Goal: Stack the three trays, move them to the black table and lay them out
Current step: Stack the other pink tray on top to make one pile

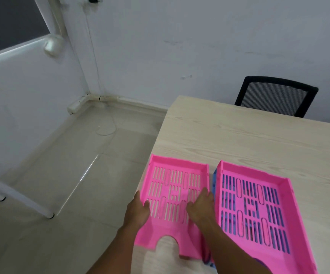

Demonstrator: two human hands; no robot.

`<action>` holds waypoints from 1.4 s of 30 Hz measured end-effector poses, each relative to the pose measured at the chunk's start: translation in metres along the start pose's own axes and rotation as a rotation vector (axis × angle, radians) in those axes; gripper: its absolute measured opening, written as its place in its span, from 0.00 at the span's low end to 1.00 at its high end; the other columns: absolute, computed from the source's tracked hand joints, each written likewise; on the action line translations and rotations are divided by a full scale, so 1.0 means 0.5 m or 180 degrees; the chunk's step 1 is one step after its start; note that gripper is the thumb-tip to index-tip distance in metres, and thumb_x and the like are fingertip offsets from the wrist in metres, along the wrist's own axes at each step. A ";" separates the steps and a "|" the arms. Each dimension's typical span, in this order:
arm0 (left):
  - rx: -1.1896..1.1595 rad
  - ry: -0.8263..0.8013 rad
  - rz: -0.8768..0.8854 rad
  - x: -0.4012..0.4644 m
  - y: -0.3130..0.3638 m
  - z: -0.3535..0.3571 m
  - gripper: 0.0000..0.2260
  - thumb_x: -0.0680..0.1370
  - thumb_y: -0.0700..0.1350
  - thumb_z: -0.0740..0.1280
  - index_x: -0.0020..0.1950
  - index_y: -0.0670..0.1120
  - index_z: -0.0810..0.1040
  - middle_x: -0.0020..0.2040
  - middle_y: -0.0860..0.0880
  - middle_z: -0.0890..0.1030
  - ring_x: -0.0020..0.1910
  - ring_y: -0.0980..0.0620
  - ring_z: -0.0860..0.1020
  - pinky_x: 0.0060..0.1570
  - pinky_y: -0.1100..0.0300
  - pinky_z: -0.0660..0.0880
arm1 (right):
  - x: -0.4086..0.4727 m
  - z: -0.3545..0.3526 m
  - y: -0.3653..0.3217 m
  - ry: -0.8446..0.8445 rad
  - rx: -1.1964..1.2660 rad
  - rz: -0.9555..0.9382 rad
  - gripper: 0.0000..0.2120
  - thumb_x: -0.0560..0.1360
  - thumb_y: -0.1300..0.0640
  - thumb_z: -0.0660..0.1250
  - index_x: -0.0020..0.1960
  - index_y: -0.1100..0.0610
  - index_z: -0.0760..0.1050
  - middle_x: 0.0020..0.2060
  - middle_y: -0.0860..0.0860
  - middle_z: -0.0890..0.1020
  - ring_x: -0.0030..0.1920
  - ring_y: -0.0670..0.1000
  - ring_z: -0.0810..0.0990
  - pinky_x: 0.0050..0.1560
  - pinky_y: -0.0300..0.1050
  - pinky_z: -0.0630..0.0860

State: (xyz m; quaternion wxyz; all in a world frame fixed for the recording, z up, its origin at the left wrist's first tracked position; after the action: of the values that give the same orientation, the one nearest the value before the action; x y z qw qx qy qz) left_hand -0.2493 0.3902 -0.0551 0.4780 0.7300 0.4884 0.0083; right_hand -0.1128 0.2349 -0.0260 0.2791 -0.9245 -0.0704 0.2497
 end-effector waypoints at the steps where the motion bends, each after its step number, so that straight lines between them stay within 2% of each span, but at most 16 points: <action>1: -0.0009 0.0040 -0.0028 0.001 -0.002 -0.004 0.26 0.83 0.43 0.60 0.80 0.42 0.58 0.76 0.38 0.69 0.72 0.39 0.70 0.69 0.49 0.68 | 0.001 0.002 -0.001 0.0056 -0.0013 0.0009 0.40 0.76 0.61 0.69 0.80 0.64 0.51 0.78 0.64 0.59 0.77 0.64 0.62 0.76 0.58 0.65; 5: 0.0072 0.0255 -0.0027 0.004 -0.034 -0.032 0.19 0.82 0.43 0.60 0.73 0.44 0.70 0.67 0.39 0.79 0.63 0.39 0.78 0.62 0.47 0.75 | 0.010 0.010 0.009 0.0202 0.0168 0.0192 0.35 0.76 0.63 0.68 0.79 0.65 0.57 0.70 0.63 0.73 0.63 0.61 0.78 0.62 0.54 0.80; 6: 0.0193 0.0266 0.0010 0.004 -0.043 -0.039 0.17 0.82 0.44 0.59 0.71 0.45 0.72 0.64 0.40 0.81 0.60 0.39 0.80 0.59 0.48 0.77 | 0.010 0.013 0.011 0.0156 0.0231 0.0276 0.33 0.77 0.64 0.66 0.78 0.65 0.58 0.67 0.63 0.76 0.54 0.58 0.83 0.52 0.51 0.84; 8: 0.0383 0.0276 0.0074 -0.002 -0.061 -0.047 0.17 0.83 0.44 0.57 0.71 0.47 0.72 0.62 0.42 0.82 0.58 0.40 0.80 0.54 0.52 0.76 | 0.005 0.021 0.019 0.0075 0.0284 0.0373 0.29 0.79 0.66 0.63 0.78 0.64 0.59 0.63 0.63 0.79 0.37 0.49 0.80 0.31 0.41 0.79; 12: 0.0132 0.0401 0.0132 -0.020 -0.079 -0.054 0.18 0.84 0.43 0.54 0.73 0.49 0.72 0.63 0.44 0.82 0.59 0.42 0.80 0.54 0.55 0.75 | -0.005 0.037 0.026 0.0261 0.0274 0.0346 0.26 0.79 0.67 0.62 0.76 0.61 0.64 0.61 0.61 0.81 0.37 0.51 0.83 0.29 0.43 0.80; 15: -0.0284 0.0560 0.0167 -0.023 -0.079 -0.073 0.17 0.82 0.43 0.56 0.69 0.47 0.77 0.60 0.42 0.84 0.57 0.41 0.82 0.58 0.48 0.79 | -0.013 0.021 0.007 0.0223 0.0464 0.0102 0.12 0.80 0.68 0.58 0.59 0.56 0.73 0.44 0.50 0.81 0.34 0.48 0.80 0.25 0.35 0.75; 17: -0.0513 0.0619 0.0168 -0.021 -0.076 -0.090 0.19 0.81 0.45 0.58 0.71 0.46 0.75 0.63 0.42 0.83 0.61 0.43 0.81 0.63 0.46 0.77 | -0.006 0.008 -0.010 0.0356 0.0564 -0.0138 0.11 0.80 0.68 0.58 0.57 0.59 0.75 0.39 0.49 0.81 0.34 0.50 0.82 0.28 0.42 0.81; 19: -0.0774 0.0613 0.0256 -0.026 -0.063 -0.104 0.21 0.80 0.46 0.60 0.73 0.48 0.72 0.64 0.44 0.82 0.62 0.45 0.80 0.65 0.44 0.76 | 0.006 -0.007 -0.022 0.0532 0.0685 -0.0450 0.17 0.78 0.66 0.60 0.65 0.62 0.77 0.46 0.56 0.86 0.40 0.56 0.85 0.44 0.54 0.86; 22: -0.1015 0.0593 0.0423 -0.047 -0.015 -0.118 0.18 0.82 0.43 0.62 0.73 0.50 0.73 0.61 0.46 0.84 0.61 0.46 0.82 0.64 0.44 0.76 | -0.003 -0.057 -0.048 0.0665 0.0894 -0.0826 0.20 0.79 0.66 0.61 0.71 0.63 0.75 0.59 0.58 0.85 0.53 0.59 0.86 0.63 0.50 0.79; 24: -0.1143 0.0526 0.0520 -0.055 0.017 -0.117 0.17 0.82 0.41 0.62 0.71 0.49 0.74 0.58 0.47 0.85 0.58 0.47 0.83 0.63 0.45 0.77 | -0.013 -0.104 -0.059 0.0744 0.1043 -0.0988 0.20 0.80 0.66 0.62 0.72 0.62 0.74 0.61 0.58 0.84 0.50 0.59 0.86 0.60 0.51 0.81; 26: -0.1235 0.0486 0.0618 -0.058 0.050 -0.107 0.18 0.81 0.43 0.64 0.72 0.48 0.74 0.62 0.47 0.83 0.62 0.46 0.81 0.66 0.42 0.74 | -0.013 -0.149 -0.054 0.0838 0.1113 -0.1094 0.20 0.80 0.66 0.63 0.71 0.63 0.74 0.60 0.60 0.85 0.42 0.56 0.86 0.55 0.48 0.82; 30: -0.1356 0.0261 0.0782 -0.074 0.124 -0.059 0.18 0.81 0.41 0.66 0.71 0.47 0.75 0.62 0.47 0.83 0.60 0.46 0.82 0.66 0.42 0.74 | -0.010 -0.250 -0.003 0.0992 0.1153 -0.0987 0.20 0.80 0.65 0.65 0.72 0.63 0.73 0.65 0.59 0.81 0.51 0.50 0.83 0.58 0.36 0.70; 33: -0.1276 0.0157 0.0942 -0.103 0.183 0.006 0.17 0.80 0.40 0.67 0.70 0.47 0.76 0.62 0.49 0.84 0.60 0.48 0.82 0.66 0.43 0.75 | -0.011 -0.323 0.067 0.1192 0.1147 -0.0850 0.20 0.79 0.65 0.65 0.71 0.62 0.75 0.63 0.58 0.83 0.53 0.52 0.84 0.60 0.39 0.73; 36: -0.1165 0.0166 0.1120 -0.143 0.232 0.087 0.16 0.80 0.40 0.67 0.68 0.45 0.77 0.57 0.53 0.85 0.57 0.50 0.83 0.63 0.46 0.77 | -0.015 -0.390 0.147 0.1344 0.1137 -0.0689 0.19 0.79 0.65 0.66 0.69 0.61 0.77 0.59 0.56 0.85 0.47 0.49 0.81 0.56 0.38 0.72; 40: -0.1113 0.0083 0.1259 -0.194 0.283 0.176 0.15 0.80 0.39 0.68 0.67 0.43 0.79 0.54 0.53 0.84 0.54 0.51 0.84 0.60 0.47 0.80 | -0.022 -0.464 0.247 0.1485 0.1303 -0.0417 0.18 0.77 0.64 0.67 0.67 0.59 0.80 0.58 0.57 0.86 0.56 0.54 0.84 0.64 0.46 0.75; 42: -0.1065 0.0041 0.1276 -0.205 0.298 0.206 0.15 0.79 0.39 0.68 0.67 0.42 0.79 0.55 0.52 0.84 0.52 0.55 0.84 0.58 0.52 0.81 | -0.027 -0.489 0.284 0.1485 0.1397 -0.0299 0.17 0.78 0.63 0.67 0.65 0.56 0.82 0.56 0.54 0.87 0.54 0.54 0.84 0.63 0.49 0.78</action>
State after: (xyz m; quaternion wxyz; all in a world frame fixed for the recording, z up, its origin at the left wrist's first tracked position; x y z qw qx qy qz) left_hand -0.1486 0.2355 0.0410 0.5777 0.7230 0.3288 0.1881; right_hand -0.0034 -0.0050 0.0773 0.4917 -0.8703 0.0084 0.0272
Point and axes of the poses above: each hand's wrist, its own x-axis towards the middle knuckle, its own z-axis out of the palm, y = z × x, the point moved 1 cm from there along x, towards the middle knuckle
